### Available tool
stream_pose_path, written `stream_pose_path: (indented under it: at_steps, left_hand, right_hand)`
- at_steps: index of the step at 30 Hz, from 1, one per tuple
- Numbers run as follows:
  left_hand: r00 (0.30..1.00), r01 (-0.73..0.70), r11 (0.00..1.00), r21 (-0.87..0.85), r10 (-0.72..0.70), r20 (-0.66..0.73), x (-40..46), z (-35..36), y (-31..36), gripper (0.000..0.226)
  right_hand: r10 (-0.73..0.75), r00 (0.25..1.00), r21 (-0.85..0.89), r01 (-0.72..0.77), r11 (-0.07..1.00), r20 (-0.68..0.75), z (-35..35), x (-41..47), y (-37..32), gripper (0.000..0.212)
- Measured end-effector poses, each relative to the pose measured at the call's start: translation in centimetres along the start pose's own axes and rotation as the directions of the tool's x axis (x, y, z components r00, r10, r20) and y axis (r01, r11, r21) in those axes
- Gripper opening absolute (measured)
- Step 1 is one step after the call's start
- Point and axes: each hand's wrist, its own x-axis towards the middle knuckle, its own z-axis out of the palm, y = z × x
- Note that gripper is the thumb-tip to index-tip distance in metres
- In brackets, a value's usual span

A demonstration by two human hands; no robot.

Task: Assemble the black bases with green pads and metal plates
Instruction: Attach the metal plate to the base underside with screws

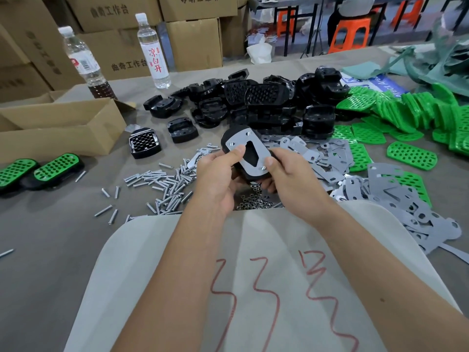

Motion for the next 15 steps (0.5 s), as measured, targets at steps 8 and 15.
stream_pose_path:
  at_steps: [8, 15]
  left_hand:
    - [0.992, -0.103, 0.993, 0.049, 0.106, -0.061, 0.8, -1.3, 0.5, 0.009]
    - [0.968, -0.164, 0.984, 0.069, 0.174, -0.178, 1.8, -1.9, 0.6, 0.014]
  right_hand:
    - [-0.054, 0.998, -0.139, 0.058, 0.989, 0.032, -0.5, 1.0, -0.4, 0.034]
    - [-0.066, 0.997, -0.320, 0.071, 0.945, 0.026, 0.4, 2.3, -0.2, 0.014]
